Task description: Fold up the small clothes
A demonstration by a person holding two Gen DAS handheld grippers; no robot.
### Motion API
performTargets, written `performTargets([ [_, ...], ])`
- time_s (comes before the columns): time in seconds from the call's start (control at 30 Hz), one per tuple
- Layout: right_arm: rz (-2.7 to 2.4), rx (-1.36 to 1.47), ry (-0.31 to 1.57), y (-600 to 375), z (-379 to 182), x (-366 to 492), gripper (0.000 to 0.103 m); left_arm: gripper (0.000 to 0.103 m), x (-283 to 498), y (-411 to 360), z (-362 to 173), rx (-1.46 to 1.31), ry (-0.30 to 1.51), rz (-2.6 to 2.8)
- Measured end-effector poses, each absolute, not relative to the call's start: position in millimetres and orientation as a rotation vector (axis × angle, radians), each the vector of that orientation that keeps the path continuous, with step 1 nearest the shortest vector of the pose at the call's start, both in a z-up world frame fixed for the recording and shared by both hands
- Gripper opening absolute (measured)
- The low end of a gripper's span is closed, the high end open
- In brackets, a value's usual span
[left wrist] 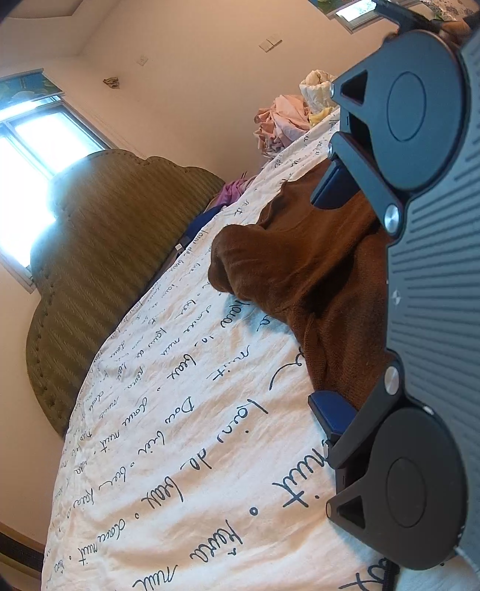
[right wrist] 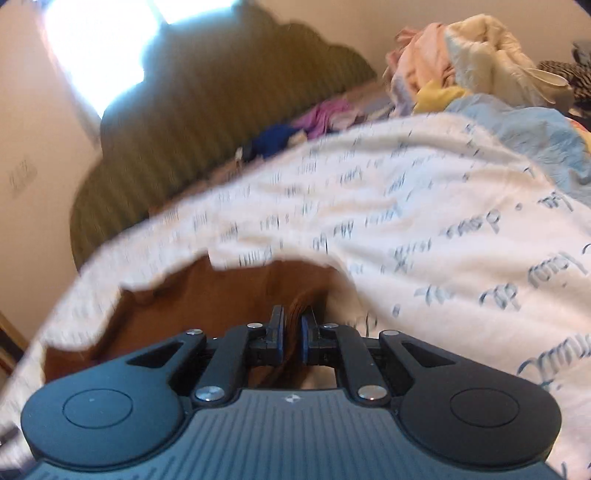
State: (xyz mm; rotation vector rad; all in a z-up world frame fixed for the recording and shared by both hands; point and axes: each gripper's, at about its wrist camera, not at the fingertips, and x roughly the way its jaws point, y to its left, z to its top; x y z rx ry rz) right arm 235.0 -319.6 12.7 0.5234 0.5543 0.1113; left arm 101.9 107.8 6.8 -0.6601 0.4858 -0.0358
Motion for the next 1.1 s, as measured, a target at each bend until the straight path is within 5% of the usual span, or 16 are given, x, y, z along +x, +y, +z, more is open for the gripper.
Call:
performTargets([
  [0.17,0.251,0.630,0.641,-321.3,8.7,239.5,0.016,0.103,100.0,108.0,6.1,-0.669,0.482,-0.044],
  [0.23,0.278,0.616,0.647,-315.3,9.3,241.4,0.031,0.103,100.9,106.8,5.9,-0.662,0.486,-0.041],
  [0.3,0.266,0.613,0.640,-317.9,10.1,244.9,0.059,0.103,101.7,105.1,5.9,-0.649,0.489,-0.036],
  [0.37,0.258,0.640,0.641,-325.8,8.7,250.4,0.067,0.103,101.8,103.6,6.0,-0.640,0.490,-0.034],
  [0.53,0.231,0.661,0.670,-336.3,-3.1,260.9,0.065,0.103,102.2,104.4,5.4,-0.642,0.491,-0.034],
  [0.6,0.223,0.639,0.642,-335.7,-4.2,256.5,0.044,0.102,101.9,105.6,7.7,-0.648,0.500,-0.032],
  [0.67,0.230,0.612,0.642,-332.5,-4.9,254.7,0.033,0.102,102.6,112.3,19.3,-0.675,0.490,-0.046],
  [0.83,0.280,0.515,0.633,-317.4,1.5,258.6,0.033,0.100,163.5,146.0,65.4,-0.613,0.466,-0.055],
  [0.93,0.297,0.527,0.628,-313.3,3.0,265.7,0.033,0.070,226.7,169.2,52.7,-0.661,0.609,-0.065],
  [1.1,0.327,0.512,0.639,-304.7,1.8,271.4,0.033,0.075,283.3,168.4,27.0,-0.748,0.770,-0.280],
])
